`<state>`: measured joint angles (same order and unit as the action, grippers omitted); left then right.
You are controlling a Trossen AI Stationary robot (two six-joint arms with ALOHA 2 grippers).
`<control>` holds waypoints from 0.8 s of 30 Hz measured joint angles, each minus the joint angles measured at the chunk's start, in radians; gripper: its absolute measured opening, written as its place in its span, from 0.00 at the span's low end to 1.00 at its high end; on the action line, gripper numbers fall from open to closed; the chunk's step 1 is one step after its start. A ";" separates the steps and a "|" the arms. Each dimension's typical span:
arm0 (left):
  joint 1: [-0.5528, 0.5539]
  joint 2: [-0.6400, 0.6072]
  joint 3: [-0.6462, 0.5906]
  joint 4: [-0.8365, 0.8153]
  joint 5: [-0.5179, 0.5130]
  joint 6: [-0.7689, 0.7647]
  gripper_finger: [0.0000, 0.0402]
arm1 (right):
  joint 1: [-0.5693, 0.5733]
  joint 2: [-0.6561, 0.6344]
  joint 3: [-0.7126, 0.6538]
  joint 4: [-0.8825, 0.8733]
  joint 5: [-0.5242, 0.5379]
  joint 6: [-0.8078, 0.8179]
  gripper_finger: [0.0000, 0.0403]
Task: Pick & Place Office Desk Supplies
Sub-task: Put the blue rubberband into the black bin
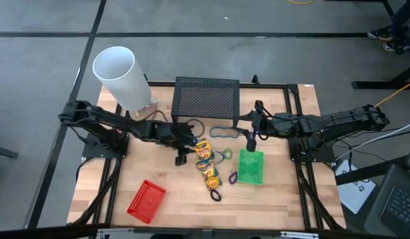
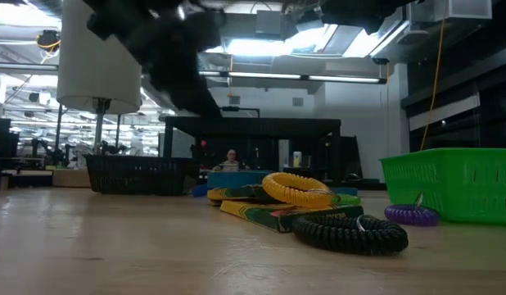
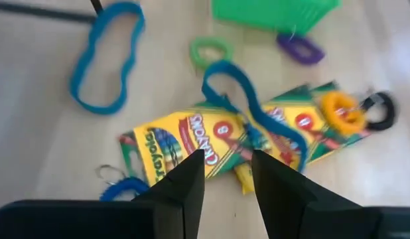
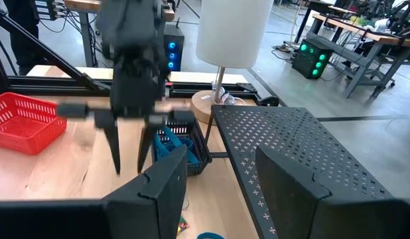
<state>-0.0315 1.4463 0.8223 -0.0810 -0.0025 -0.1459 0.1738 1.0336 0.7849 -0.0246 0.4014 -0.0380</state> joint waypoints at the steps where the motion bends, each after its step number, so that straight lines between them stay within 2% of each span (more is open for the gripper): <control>1: 0.000 0.031 0.000 0.014 0.007 0.000 0.31 | 0.000 0.000 0.000 0.000 0.001 0.000 0.45; 5: -0.009 0.141 0.027 0.030 0.057 -0.014 0.32 | 0.000 0.000 0.000 0.000 0.002 0.000 0.45; 10: -0.042 0.230 0.103 0.038 0.056 -0.002 0.33 | 0.000 0.000 0.000 0.000 0.002 0.000 0.45; 16: -0.071 0.304 0.192 0.028 0.058 0.000 0.34 | 0.000 0.000 0.000 0.000 0.001 0.000 0.45; 24: -0.067 0.375 0.210 0.009 0.023 -0.028 0.34 | 0.000 0.000 0.000 0.000 0.001 0.001 0.45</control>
<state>-0.0990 1.8214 1.0324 -0.0718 0.0200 -0.1735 0.1736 1.0340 0.7849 -0.0250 0.4023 -0.0372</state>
